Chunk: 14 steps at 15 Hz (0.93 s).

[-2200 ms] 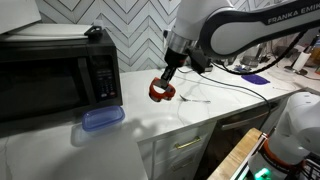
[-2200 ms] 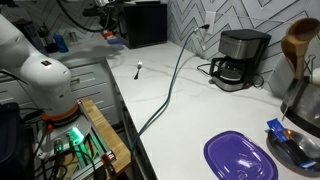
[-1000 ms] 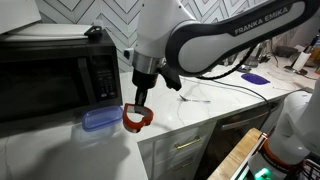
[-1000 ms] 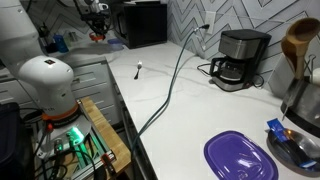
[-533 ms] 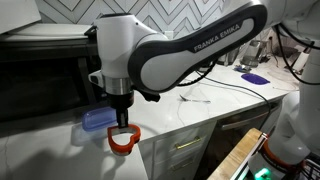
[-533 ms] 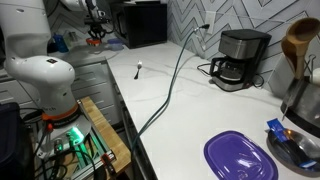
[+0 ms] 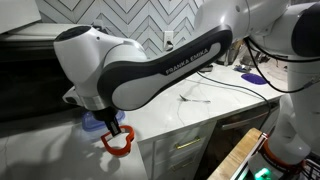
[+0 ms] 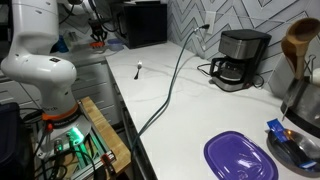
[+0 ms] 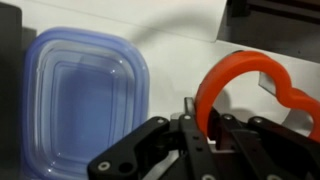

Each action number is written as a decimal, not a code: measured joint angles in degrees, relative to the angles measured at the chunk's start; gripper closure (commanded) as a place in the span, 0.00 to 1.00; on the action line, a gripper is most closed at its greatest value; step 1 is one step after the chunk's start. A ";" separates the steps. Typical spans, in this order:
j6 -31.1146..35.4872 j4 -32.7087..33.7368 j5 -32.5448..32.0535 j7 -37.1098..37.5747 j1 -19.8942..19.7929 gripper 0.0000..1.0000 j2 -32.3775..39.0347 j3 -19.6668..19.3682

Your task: Move the heart shaped object to the left

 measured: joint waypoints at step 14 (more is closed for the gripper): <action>6.66 9.04 -2.36 -17.86 2.12 0.97 9.94 -2.49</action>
